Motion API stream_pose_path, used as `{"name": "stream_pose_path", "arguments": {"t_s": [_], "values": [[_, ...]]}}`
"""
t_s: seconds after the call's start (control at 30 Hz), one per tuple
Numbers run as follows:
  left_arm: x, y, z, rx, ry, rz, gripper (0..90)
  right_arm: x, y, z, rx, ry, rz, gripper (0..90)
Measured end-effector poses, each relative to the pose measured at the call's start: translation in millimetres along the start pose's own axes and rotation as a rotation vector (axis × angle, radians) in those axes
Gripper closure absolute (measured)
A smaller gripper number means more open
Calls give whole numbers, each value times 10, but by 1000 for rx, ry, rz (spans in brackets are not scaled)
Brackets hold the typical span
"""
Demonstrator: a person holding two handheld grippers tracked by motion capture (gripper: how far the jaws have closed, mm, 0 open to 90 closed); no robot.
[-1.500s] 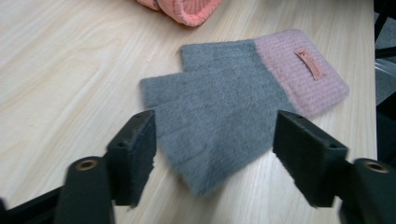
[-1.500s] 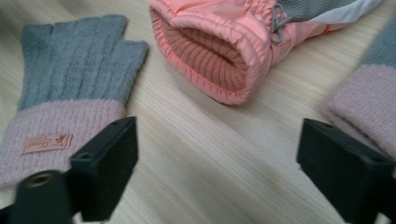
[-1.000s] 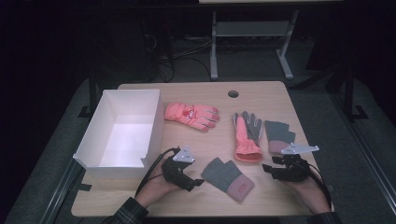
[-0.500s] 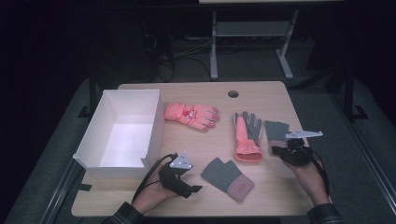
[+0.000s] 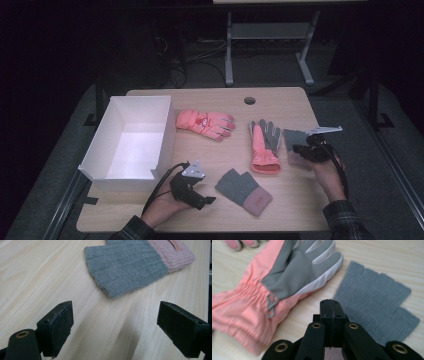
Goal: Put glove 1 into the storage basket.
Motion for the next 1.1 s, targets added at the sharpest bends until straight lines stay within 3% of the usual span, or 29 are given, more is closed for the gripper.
{"name": "stream_pose_path", "arguments": {"t_s": [0.23,0.33,0.53,0.87,1.1], "values": [[-11,-24,-8,6,-8,-1,131,38,74,152,-17,-33,9,900],[-11,-33,-4,5,-7,-9,131,-7,109,202,-37,-59,4,900],[-15,-17,7,-1,-11,-15,131,-66,152,234,-35,-79,25,900],[-20,-15,6,-6,-19,-2,132,-191,160,108,-13,-98,7,900],[-15,-10,0,-8,-14,-7,134,-344,49,-36,17,-143,-11,900]]}}
Point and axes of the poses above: each handheld gripper's, and its own axes: z roughly forward along the jaws, x roughly out of its top, y roughly to its right, the point moved 7 cm from there along z, roughly forward along the jaws, and after that the axes turned 5 degrees about z, right-handed, at the moved point
